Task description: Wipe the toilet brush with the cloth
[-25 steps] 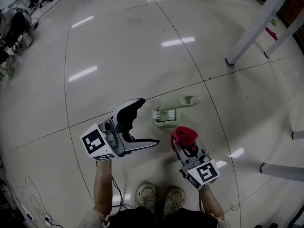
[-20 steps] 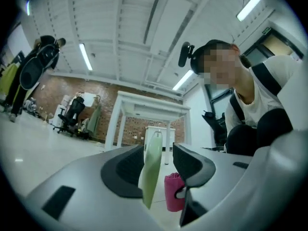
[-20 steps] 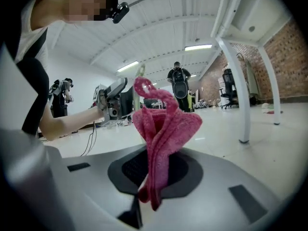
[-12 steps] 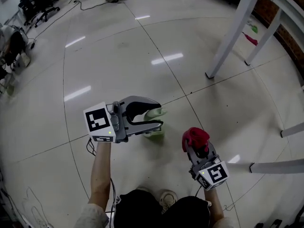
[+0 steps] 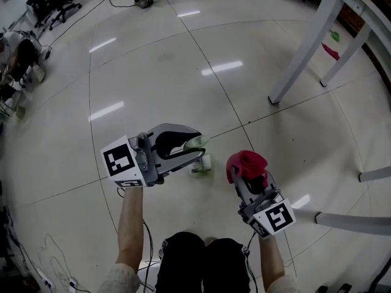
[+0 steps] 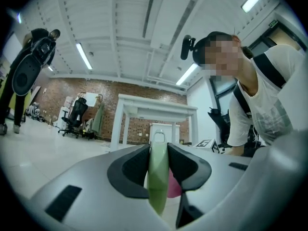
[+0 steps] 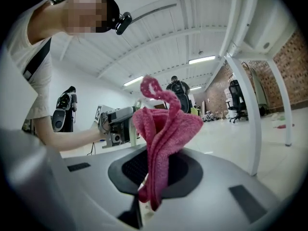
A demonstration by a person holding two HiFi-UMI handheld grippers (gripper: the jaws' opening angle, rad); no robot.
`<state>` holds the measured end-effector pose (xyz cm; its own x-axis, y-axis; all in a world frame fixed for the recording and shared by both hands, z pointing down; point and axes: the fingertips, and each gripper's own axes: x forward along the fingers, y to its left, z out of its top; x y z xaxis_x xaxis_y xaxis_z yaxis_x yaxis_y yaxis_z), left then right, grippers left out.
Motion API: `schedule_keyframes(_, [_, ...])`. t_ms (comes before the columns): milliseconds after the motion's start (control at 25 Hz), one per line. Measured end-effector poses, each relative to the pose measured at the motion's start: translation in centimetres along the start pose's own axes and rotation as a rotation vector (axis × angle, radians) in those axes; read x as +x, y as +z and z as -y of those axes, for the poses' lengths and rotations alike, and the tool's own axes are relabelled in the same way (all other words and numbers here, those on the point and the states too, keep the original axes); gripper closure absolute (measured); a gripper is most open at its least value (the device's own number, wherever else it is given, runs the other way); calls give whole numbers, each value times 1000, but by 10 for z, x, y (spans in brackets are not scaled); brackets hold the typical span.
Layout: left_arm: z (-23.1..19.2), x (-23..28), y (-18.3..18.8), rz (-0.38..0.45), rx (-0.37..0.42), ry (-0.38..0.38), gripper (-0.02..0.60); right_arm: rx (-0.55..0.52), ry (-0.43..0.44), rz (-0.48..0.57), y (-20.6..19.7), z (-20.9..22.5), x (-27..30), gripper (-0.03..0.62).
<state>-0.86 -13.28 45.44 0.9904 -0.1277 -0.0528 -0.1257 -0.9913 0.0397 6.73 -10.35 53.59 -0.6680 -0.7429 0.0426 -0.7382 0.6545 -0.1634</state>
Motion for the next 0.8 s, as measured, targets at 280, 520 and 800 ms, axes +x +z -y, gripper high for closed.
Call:
schedule_keyframes(280, [17,10,319,75,-44,36,463,46,85,102,345,-58,-4,562])
schedule_keyframes(520, [64,11,604,125,-90,109,463,55,237,189,646,-155,-36,563])
schedule_keyframes(800, [127,8,682,137,-48,41,463,60,424,344,742,-222,-63,562])
